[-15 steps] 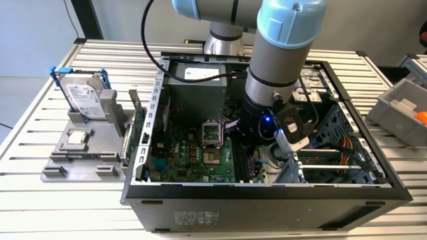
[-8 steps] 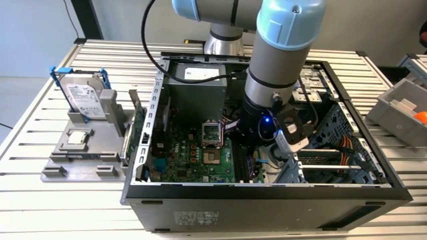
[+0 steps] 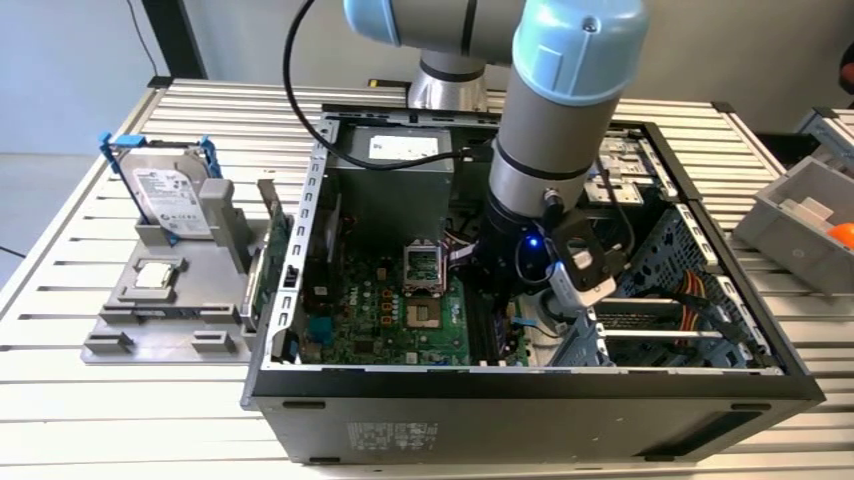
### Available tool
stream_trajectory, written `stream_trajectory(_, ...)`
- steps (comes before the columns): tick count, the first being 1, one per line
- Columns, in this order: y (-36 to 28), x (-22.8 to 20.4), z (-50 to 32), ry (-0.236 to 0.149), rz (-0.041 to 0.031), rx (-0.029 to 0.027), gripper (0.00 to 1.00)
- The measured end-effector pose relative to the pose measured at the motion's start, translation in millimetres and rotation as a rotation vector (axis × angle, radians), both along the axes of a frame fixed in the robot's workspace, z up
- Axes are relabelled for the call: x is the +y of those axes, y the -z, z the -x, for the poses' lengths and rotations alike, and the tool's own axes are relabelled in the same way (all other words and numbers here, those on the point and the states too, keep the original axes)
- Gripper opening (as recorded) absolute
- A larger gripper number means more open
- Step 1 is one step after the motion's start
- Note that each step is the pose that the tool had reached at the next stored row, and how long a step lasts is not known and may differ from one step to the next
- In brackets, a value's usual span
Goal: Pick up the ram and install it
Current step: 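Insert the ram into the slot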
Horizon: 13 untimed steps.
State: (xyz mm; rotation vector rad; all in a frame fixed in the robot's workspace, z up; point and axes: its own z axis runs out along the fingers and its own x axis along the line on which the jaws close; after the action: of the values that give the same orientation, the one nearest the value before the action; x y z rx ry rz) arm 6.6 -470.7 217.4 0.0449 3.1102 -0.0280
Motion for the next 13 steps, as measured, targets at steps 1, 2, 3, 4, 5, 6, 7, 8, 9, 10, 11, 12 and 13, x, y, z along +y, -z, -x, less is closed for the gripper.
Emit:
stream_trajectory(1, 0.6, 0.0, 0.0, 0.000, 0.0004, 0.0000, 0.00)
stream_trajectory(2, 0.9, 0.0, 0.0, 0.000, 0.0007, 0.0001, 0.00)
stream_trajectory(3, 0.9, 0.0, 0.0, 0.000, 0.0009, 0.0001, 0.00)
stream_trajectory(4, 0.8, 0.0, 0.0, 0.000, 0.0011, 0.0001, 0.00)
stream_trajectory(5, 0.8, 0.0, 0.0, 0.000, 0.0012, 0.0001, 0.00)
stream_trajectory(6, 0.9, 0.0, 0.0, 0.000, 0.0011, 0.0001, 0.00)
stream_trajectory(7, 0.9, 0.0, 0.1, 0.000, 0.0011, 0.0001, 0.00)
stream_trajectory(8, 0.9, 0.0, 0.0, 0.000, 0.0011, 0.0001, 0.00)
stream_trajectory(9, 0.9, 0.0, 0.0, 0.000, 0.0012, 0.0001, 0.00)
stream_trajectory(10, 0.9, 0.0, 0.1, 0.000, 0.0011, 0.0001, 0.00)
stream_trajectory(11, 0.9, 0.0, 0.1, 0.000, 0.0012, 0.0001, 0.00)
stream_trajectory(12, 0.9, 0.0, 0.0, 0.000, 0.0012, 0.0001, 0.00)
stream_trajectory(13, 0.9, 0.0, 0.0, 0.000, 0.0013, 0.0001, 0.00)
